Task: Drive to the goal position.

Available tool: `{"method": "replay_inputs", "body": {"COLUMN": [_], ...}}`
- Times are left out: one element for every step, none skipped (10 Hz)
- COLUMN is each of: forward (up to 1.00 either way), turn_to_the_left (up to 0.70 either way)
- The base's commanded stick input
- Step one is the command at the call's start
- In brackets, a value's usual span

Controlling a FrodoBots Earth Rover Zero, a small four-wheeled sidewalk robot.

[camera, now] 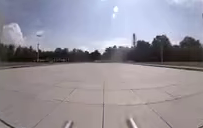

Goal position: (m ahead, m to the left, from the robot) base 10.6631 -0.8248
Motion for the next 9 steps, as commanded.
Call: {"method": "replay_inputs", "body": {"forward": [0.70,0.70,0.70,0.70,0.70,0.70,0.70,0.70,0.70], "turn_to_the_left": [0.00,0.00,0.00,0.00,0.00,0.00,0.00,0.00,0.00]}}
